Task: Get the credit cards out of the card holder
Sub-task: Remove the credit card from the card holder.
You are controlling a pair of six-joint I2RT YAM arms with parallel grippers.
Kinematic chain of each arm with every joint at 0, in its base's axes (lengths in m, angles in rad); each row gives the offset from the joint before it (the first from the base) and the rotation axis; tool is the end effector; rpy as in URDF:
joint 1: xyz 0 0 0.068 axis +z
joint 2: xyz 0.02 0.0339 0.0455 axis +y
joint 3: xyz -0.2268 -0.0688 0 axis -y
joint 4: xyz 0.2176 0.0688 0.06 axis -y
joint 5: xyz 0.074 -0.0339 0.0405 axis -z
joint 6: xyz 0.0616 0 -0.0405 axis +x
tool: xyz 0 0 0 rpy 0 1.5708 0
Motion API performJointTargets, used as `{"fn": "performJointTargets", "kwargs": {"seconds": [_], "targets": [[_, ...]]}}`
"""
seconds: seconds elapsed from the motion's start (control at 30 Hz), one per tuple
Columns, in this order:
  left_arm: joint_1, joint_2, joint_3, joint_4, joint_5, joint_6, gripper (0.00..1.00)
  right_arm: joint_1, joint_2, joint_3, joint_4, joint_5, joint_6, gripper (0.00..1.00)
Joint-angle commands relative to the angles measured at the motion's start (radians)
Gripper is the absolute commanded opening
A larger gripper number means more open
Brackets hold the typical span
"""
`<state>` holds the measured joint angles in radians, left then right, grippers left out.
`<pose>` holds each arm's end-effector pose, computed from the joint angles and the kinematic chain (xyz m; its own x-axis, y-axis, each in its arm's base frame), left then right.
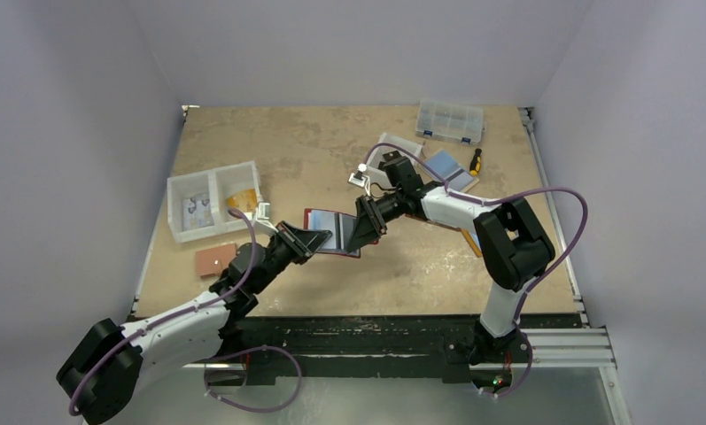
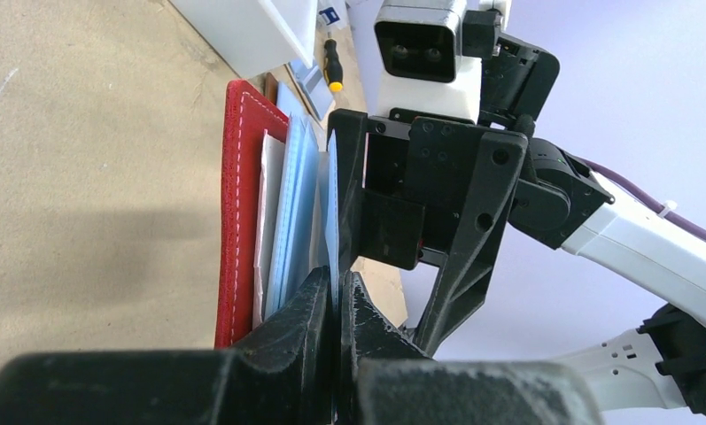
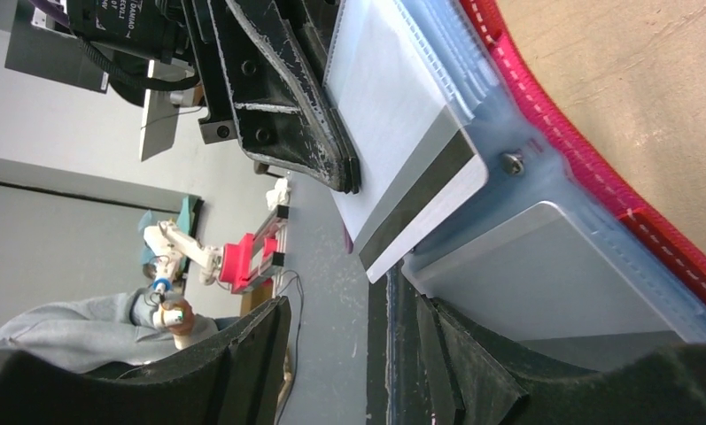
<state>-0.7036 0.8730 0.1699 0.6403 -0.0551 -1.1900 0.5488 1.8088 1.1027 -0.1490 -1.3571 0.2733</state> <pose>0.1656 -0.1361 0.1839 -0.5786 -0.7247 -0.3741 0.1801 0.3339 -0.9253 0.2545 0.2262 0.1727 -0.7974 -0.4205 -0.4327 -0.4595 -0.0416 0.8872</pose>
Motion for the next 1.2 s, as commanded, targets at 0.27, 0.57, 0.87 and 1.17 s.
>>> {"fn": "performJointTargets", "kwargs": {"seconds": [0.27,0.57,0.87,1.17], "targets": [[-0.041,-0.032,0.026,0.056,-0.056,0.016,0.0,-0.009,-0.039,-0.054,0.214,-0.069,0.169,0.61],[-0.066,0.008,0.022,0.11,-0.063,0.008,0.0,-0.009,-0.036,-0.078,0.331,-0.076,0.299,0.59],[-0.101,0.078,0.036,0.177,-0.069,0.007,0.0,-0.009,-0.026,-0.092,0.389,-0.062,0.377,0.47],[-0.105,0.038,0.01,0.161,-0.099,-0.003,0.0,-0.01,-0.008,-0.093,0.404,-0.063,0.395,0.15]]}}
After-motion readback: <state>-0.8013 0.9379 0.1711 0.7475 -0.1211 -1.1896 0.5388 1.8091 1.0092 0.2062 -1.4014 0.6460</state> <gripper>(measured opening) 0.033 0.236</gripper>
